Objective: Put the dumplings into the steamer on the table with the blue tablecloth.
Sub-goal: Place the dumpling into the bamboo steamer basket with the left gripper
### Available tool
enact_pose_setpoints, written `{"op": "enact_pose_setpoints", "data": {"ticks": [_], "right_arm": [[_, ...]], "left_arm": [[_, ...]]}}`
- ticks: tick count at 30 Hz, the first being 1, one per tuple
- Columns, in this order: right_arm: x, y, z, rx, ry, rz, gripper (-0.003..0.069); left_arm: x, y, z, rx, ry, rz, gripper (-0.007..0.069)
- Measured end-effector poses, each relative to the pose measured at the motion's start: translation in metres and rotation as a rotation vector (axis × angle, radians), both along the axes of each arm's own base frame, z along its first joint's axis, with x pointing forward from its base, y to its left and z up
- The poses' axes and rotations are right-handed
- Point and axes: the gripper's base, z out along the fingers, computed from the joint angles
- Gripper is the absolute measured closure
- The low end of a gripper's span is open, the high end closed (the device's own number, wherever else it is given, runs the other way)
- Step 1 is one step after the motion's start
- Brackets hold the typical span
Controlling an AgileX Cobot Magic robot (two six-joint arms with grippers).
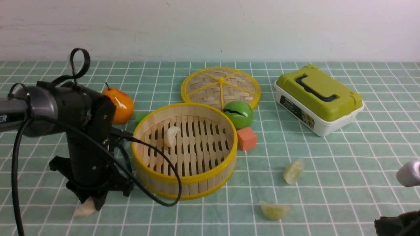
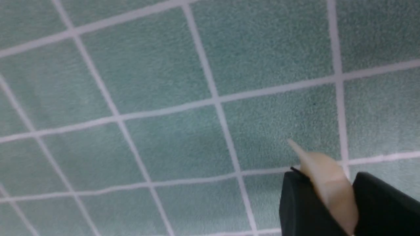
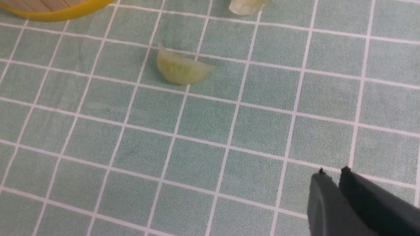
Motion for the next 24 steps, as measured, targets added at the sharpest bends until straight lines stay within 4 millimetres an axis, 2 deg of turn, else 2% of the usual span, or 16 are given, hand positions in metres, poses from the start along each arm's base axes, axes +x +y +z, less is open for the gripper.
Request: {"op": "enact_pose_setpoints", "data": {"ticks": [3,4,5,6,7,8,9,11,12,13,14,16,17,18,22,24], "right_arm": [[0.001,0.0,0.001,0.002,-0.01,-0.002,0.059],[0.001,0.0,0.001,0.003,-0.012,-0.002,0.059],[0.001,0.0,0.001,0.004,-0.017,-0.004,0.0589],[0.002,0.0,0.001,0.005,-0.022,-0.005,0.0585],[0.002,0.0,0.001,0.005,-0.022,-0.005,0.0585],[0.002,0.0,0.002,0.005,-0.024,-0.005,0.0583],[0.002,0.0,0.002,0.006,-0.028,-0.006,0.0582],[0.002,0.0,0.002,0.006,-0.029,-0.006,0.058],[0.002,0.0,0.002,0.006,-0.029,-0.006,0.0577],[0.002,0.0,0.002,0.006,-0.029,-0.006,0.0576],[0.002,0.0,0.002,0.006,-0.029,-0.006,0.0575],[0.002,0.0,0.002,0.006,-0.026,-0.005,0.0574],[0.002,0.0,0.002,0.006,-0.026,-0.006,0.0574],[0.002,0.0,0.002,0.005,-0.025,-0.005,0.0573],[0.002,0.0,0.002,0.005,-0.024,-0.005,0.0566],[0.002,0.0,0.002,0.004,-0.024,-0.005,0.0565]], "left_arm": [[0.016,-0.016,0.052,-0.09,-0.1,0.037,0.044],[0.016,-0.016,0.052,-0.096,-0.096,0.041,0.044],[0.021,-0.025,0.072,-0.156,-0.151,0.044,0.044],[0.026,-0.043,0.104,-0.267,-0.244,0.037,0.044],[0.027,-0.048,0.111,-0.29,-0.264,0.032,0.044],[0.03,-0.068,0.131,-0.405,-0.334,0.017,0.044],[0.033,-0.081,0.142,-0.481,-0.378,0.011,0.044],[0.038,-0.099,0.144,-0.554,-0.409,0.013,0.044],[0.044,-0.111,0.134,-0.584,-0.407,0.028,0.044],[0.047,-0.114,0.13,-0.593,-0.408,0.044,0.044],[0.053,-0.12,0.117,-0.596,-0.392,0.076,0.044],[0.066,-0.126,0.081,-0.581,-0.337,0.165,0.044],[0.069,-0.127,0.075,-0.576,-0.327,0.176,0.044],[0.076,-0.127,0.05,-0.556,-0.293,0.229,0.044],[0.085,-0.129,0.019,-0.522,-0.269,0.261,0.044],[0.086,-0.129,0.018,-0.516,-0.277,0.265,0.0438]]}}
